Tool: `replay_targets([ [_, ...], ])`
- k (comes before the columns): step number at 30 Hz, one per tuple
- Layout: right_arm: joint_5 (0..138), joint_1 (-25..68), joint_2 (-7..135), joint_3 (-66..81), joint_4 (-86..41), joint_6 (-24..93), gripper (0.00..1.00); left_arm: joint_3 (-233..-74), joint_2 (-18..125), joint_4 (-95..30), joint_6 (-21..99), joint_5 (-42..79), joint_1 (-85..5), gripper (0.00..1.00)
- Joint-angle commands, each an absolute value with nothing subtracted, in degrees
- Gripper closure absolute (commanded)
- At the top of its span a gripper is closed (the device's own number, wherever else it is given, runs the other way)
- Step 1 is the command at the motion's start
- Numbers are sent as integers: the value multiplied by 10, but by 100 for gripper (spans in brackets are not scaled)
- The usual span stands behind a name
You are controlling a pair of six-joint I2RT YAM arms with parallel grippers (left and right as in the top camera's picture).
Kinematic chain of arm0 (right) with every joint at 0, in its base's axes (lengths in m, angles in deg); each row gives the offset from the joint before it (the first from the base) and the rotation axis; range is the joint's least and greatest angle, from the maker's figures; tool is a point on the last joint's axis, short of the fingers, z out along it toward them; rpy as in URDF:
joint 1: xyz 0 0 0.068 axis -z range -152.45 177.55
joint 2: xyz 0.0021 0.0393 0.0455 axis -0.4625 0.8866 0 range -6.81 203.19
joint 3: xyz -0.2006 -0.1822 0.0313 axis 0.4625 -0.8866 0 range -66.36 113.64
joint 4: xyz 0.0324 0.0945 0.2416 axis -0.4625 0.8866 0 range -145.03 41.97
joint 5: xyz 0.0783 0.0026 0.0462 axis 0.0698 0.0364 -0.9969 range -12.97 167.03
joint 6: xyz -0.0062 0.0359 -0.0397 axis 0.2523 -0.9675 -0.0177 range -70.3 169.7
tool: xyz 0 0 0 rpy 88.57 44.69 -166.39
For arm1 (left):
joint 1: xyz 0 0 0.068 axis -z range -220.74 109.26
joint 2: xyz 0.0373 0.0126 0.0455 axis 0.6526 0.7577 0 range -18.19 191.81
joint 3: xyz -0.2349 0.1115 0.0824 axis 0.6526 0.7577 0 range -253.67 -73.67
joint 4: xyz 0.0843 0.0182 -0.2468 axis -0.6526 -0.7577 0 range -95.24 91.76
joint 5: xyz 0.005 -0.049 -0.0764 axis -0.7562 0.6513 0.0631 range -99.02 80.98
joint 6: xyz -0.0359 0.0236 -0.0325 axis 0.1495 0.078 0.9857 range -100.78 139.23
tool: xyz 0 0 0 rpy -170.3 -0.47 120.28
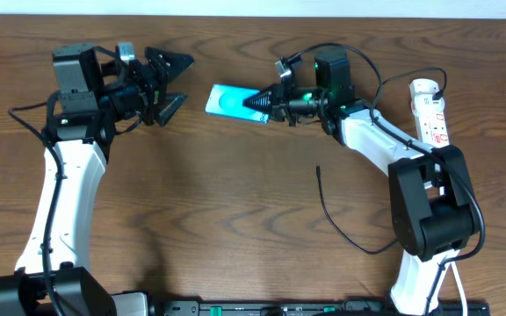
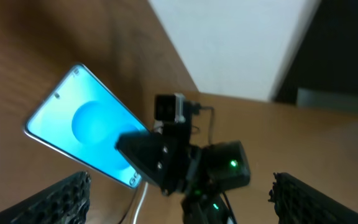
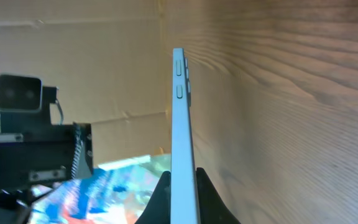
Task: Plug charger to phone and switch on socket
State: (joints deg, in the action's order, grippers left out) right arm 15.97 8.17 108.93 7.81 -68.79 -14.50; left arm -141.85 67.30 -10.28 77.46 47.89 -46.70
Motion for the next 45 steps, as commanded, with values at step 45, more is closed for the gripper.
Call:
replay_targets([
  [45, 313, -24, 1083, 82, -1069, -601, 99, -1430, 664, -89, 843, 468, -468, 44],
])
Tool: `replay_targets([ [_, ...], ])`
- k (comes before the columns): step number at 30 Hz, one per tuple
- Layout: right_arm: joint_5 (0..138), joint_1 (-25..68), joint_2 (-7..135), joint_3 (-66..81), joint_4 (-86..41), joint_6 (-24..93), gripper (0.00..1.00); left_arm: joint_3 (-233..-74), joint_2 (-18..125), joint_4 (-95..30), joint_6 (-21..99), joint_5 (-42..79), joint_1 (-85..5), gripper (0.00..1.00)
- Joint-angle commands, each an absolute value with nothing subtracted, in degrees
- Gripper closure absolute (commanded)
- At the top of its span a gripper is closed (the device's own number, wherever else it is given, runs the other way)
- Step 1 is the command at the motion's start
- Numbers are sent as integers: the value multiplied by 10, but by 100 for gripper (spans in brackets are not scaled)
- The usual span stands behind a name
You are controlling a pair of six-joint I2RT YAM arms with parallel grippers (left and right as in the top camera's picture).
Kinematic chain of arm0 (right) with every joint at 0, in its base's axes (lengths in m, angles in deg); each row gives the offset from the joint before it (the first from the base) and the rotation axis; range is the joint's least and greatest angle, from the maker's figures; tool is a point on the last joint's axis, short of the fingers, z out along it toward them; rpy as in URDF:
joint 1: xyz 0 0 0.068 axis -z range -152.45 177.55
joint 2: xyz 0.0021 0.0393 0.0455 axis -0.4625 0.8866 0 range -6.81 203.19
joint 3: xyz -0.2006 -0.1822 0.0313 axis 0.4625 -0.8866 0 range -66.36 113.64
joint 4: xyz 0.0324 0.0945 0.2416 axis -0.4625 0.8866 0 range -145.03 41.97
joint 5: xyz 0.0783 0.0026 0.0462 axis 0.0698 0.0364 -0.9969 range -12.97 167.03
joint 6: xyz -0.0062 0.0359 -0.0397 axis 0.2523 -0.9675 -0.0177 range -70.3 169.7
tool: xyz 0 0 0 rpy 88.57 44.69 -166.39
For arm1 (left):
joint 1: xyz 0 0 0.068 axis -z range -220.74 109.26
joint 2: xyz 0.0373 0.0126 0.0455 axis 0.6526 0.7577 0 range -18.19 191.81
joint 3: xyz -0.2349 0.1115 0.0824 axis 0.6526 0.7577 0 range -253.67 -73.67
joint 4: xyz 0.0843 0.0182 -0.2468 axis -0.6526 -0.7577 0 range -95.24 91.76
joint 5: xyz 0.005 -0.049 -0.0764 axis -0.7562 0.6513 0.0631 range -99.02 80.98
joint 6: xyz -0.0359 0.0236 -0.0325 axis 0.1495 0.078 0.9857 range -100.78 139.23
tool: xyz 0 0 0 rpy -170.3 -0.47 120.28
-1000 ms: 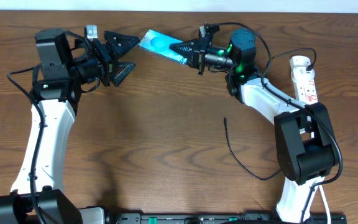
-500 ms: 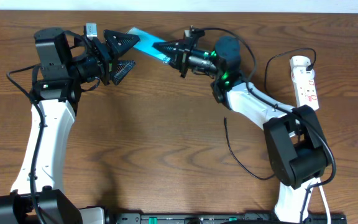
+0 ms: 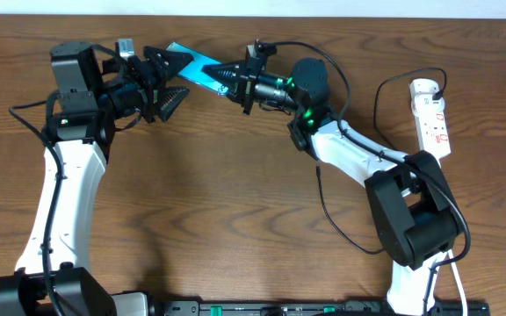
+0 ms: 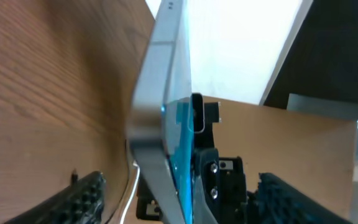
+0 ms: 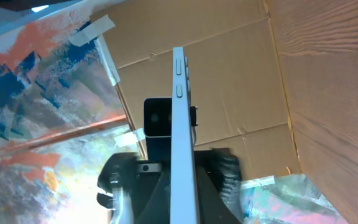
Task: Plug charger to phone and switch on socket
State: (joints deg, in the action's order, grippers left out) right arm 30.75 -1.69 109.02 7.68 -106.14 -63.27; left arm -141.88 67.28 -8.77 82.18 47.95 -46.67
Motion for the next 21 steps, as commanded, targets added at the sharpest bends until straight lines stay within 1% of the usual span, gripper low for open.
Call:
replay_targets([
  [1, 312, -25, 1083, 82, -1069, -601, 99, -1430, 664, -89, 848, 467, -468, 46],
  [10, 298, -37, 1083, 82, -1069, -594, 99, -1430, 664, -89, 849, 444, -468, 47],
  [11, 298, -39, 1083, 82, -1069, -592, 99, -1430, 664, -89, 849, 442, -468, 50],
  [13, 299, -40, 1083, 82, -1069, -584, 99, -1430, 664, -89, 852, 442, -468, 58],
  [16, 299, -40, 1083, 82, -1069, -582, 99, -1430, 664, -89, 856, 440, -468, 73],
  [17, 299, -41, 1083, 82, -1069, -582, 99, -1430, 664, -89, 856, 437, -468, 76],
  [18, 297, -41, 1083, 82, -1069, -582, 99, -1430, 664, -89, 856, 434, -468, 78],
  [21, 297, -42, 1083, 82, -1069, -578, 99, -1430, 664, -89, 856, 430, -468, 78],
])
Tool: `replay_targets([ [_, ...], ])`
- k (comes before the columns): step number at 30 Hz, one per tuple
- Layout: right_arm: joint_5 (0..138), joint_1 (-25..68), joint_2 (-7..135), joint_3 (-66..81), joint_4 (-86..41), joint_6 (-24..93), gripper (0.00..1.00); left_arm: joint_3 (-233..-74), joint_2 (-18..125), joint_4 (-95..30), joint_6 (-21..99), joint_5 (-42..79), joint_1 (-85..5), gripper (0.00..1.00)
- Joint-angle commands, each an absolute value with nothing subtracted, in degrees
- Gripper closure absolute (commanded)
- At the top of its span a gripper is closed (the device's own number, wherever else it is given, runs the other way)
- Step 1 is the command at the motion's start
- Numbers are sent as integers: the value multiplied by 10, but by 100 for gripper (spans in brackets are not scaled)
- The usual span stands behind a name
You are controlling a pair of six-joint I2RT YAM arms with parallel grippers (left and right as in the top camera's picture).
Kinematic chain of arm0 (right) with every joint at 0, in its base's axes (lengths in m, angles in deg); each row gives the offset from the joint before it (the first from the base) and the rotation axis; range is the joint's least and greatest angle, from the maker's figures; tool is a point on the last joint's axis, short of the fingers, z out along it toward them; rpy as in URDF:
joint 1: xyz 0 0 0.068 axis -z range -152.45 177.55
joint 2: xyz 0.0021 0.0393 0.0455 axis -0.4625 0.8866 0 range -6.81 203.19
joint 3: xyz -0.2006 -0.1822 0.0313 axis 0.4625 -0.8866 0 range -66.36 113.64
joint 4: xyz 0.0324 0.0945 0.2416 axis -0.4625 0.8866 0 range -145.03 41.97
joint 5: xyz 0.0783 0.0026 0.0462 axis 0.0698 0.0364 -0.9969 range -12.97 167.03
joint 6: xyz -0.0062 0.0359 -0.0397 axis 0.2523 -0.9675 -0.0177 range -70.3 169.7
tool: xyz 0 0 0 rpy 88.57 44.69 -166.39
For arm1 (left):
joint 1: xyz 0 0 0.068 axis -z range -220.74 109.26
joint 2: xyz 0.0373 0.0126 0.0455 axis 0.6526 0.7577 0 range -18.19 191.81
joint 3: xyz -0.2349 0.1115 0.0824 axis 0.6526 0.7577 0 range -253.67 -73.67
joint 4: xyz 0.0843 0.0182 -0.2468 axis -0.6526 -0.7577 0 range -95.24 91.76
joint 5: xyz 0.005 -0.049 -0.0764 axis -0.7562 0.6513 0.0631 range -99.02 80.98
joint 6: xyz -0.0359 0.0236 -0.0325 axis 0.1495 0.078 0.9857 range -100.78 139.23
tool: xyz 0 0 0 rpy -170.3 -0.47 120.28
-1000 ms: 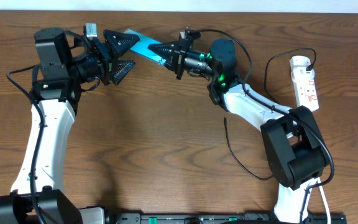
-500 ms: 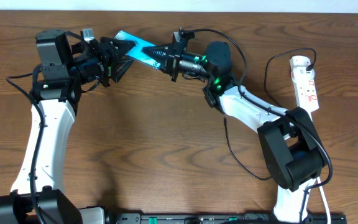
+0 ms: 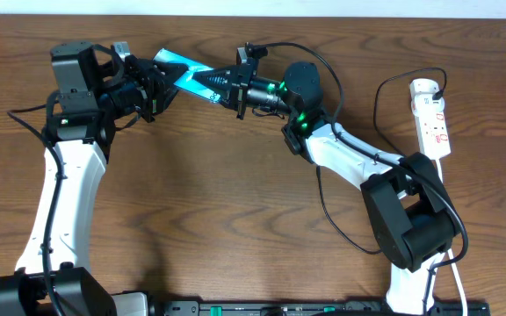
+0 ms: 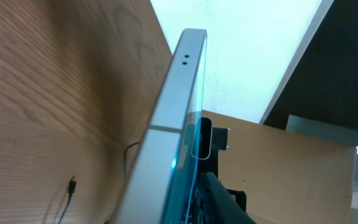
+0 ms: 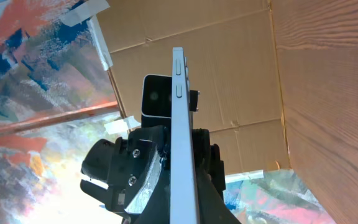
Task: Plug charger to phone and switch on socket
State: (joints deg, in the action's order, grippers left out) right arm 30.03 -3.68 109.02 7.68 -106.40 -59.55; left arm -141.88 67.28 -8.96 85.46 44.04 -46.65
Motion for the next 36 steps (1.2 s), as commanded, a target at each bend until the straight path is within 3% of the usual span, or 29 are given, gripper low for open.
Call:
replay_targets([
  [1, 297, -42, 1083, 82, -1069, -578, 99, -1430, 664, -89, 856, 429, -468, 78],
  [29, 313, -52, 1083, 82, -1069, -661, 99, -1430, 664, -88, 849, 423, -468, 79],
  [33, 317, -56, 1083, 82, -1069, -662, 99, -1430, 664, -88, 849, 421, -468, 87],
  [36, 318, -58, 1083, 82, -1069, -665, 99, -1430, 664, -88, 849, 419, -468, 88],
])
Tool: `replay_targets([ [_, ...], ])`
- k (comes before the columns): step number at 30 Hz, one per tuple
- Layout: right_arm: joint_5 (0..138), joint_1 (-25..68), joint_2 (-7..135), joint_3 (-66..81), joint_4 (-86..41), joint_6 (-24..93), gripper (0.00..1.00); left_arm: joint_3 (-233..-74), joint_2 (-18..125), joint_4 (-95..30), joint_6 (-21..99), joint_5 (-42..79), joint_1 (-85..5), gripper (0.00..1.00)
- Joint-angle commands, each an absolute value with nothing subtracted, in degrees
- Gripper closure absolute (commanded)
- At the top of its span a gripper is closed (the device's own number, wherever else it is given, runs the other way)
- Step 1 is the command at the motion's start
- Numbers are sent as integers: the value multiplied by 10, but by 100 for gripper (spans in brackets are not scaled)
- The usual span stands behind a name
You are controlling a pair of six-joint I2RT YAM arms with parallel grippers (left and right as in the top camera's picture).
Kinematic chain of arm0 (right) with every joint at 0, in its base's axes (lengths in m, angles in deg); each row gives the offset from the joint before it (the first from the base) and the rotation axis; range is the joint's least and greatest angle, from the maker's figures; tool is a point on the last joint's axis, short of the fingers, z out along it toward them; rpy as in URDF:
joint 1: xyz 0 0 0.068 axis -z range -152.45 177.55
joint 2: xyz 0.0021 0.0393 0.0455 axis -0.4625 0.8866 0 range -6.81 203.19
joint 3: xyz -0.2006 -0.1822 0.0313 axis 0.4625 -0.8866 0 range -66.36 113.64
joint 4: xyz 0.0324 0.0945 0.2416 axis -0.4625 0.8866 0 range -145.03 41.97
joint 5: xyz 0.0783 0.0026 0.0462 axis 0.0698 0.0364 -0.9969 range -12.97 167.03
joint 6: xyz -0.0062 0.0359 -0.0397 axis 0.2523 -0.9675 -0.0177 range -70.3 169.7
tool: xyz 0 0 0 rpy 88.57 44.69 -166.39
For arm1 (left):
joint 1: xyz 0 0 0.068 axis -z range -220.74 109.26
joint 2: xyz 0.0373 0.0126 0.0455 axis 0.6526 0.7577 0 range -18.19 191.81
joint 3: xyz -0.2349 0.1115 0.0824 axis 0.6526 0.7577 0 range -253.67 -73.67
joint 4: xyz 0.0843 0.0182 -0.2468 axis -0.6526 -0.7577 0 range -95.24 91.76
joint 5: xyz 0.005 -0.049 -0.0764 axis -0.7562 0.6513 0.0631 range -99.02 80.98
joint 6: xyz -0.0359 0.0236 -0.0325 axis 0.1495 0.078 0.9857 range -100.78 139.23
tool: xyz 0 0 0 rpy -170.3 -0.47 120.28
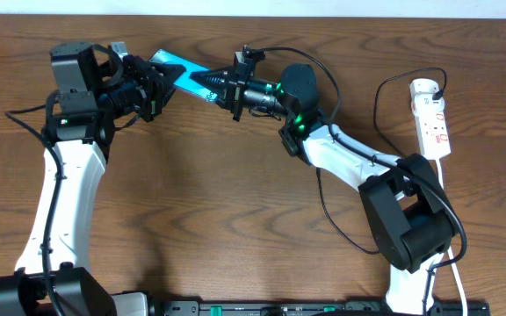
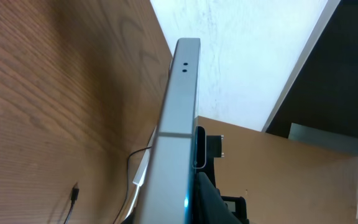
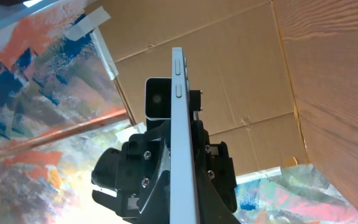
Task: Plug charger to phone and switch on socket
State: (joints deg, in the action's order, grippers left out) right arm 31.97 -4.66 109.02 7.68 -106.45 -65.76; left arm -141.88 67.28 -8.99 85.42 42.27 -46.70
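The phone, cyan-screened with a silver edge, hangs above the table's far side between both arms. My left gripper is shut on its left end. My right gripper is shut on its right end. The left wrist view shows the phone edge-on, running down into the fingers. In the right wrist view the phone also stands edge-on, with the left gripper's black body behind it. The black charger cable's plug lies loose on the table. The white power strip lies at the far right.
The charger cable curves across the wood in front of the right arm's base. A second black cable loops near the power strip. The table's far edge runs just behind the held phone.
The phone and both grippers have shifted slightly left. In the left wrist view the phone's edge now stands straighter. Both grippers remain shut on it.
First my right gripper held the phone low at the table's middle, with the left gripper open and apart. Then the phone was up between the open left fingers. By 1.2 s ago the left gripper had shut on it, and both hold it now.
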Motion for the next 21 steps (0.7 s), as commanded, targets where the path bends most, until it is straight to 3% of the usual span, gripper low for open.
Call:
replay_targets([
  [1, 318, -58, 1083, 82, -1069, -664, 99, -1430, 664, -88, 849, 419, -468, 88],
  [20, 317, -59, 1083, 82, -1069, -664, 99, -1430, 664, -88, 840, 413, -468, 92],
  [21, 317, -59, 1083, 82, -1069, -664, 92, -1430, 664, -88, 840, 413, -468, 92],
])
